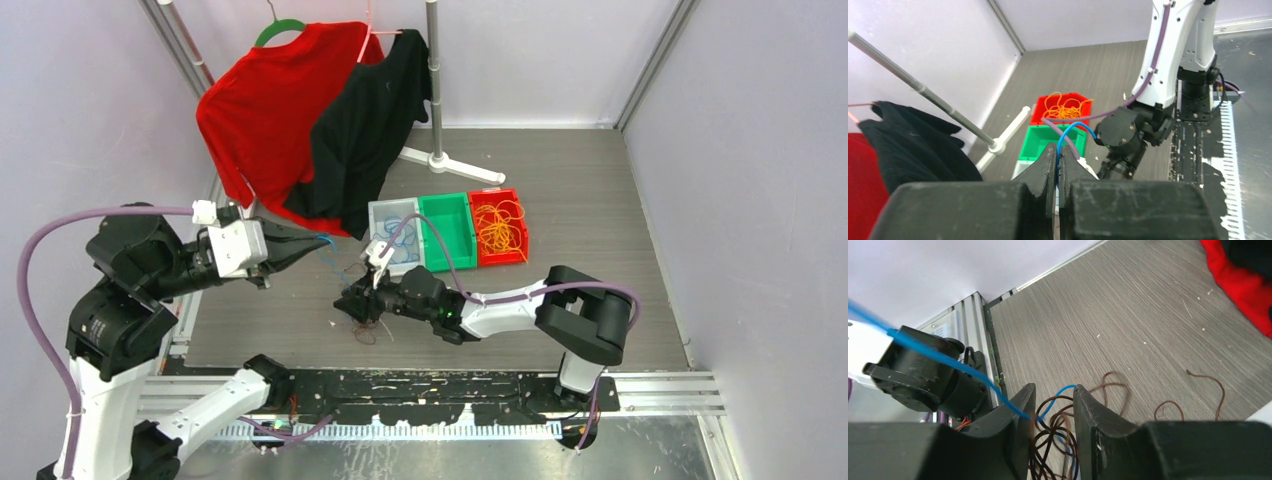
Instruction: Untangle the cables
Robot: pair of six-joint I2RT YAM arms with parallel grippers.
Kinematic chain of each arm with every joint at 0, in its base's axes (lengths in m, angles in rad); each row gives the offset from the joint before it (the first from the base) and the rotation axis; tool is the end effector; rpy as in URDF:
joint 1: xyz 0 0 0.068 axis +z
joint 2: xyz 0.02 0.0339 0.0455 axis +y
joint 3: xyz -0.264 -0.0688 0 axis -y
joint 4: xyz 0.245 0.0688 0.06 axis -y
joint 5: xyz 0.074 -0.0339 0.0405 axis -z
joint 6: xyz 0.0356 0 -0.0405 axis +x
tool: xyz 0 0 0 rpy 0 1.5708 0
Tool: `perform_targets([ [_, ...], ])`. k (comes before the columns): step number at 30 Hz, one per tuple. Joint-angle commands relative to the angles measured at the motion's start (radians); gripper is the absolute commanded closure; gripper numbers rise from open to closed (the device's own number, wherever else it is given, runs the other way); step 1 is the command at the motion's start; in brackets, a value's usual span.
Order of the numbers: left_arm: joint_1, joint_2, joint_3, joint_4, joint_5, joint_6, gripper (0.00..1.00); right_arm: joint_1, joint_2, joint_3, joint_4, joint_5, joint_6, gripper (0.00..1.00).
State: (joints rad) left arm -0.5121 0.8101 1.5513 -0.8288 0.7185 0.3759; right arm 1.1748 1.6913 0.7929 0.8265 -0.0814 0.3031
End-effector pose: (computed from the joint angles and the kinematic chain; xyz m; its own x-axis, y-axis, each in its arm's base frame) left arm 0.0571 -0.0590 0.5056 0.2743 0.1628 -0.9478 0.9028 0.2958 0.3121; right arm 0.1364 0.3337 0.2134 -0.3103 0.0292 -0.9502 -0.8992 0.3153 0.3033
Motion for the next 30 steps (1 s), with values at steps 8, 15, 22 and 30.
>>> perform_targets([
  [8,0.001,0.073,0.210,0.166,-0.105,0.179,1.00,-0.004,0.114,-0.070,0.250,0.096,0.151,0.61],
  [15,0.001,0.084,0.251,0.339,-0.176,0.327,1.00,-0.003,0.166,-0.073,0.264,0.113,0.206,0.61],
  [22,0.002,0.078,0.193,0.702,-0.299,0.455,1.00,0.003,0.178,-0.079,0.222,0.167,0.221,0.54],
  [30,0.001,0.114,0.256,0.851,-0.323,0.485,1.00,0.010,0.173,-0.099,0.211,0.188,0.239,0.48],
])
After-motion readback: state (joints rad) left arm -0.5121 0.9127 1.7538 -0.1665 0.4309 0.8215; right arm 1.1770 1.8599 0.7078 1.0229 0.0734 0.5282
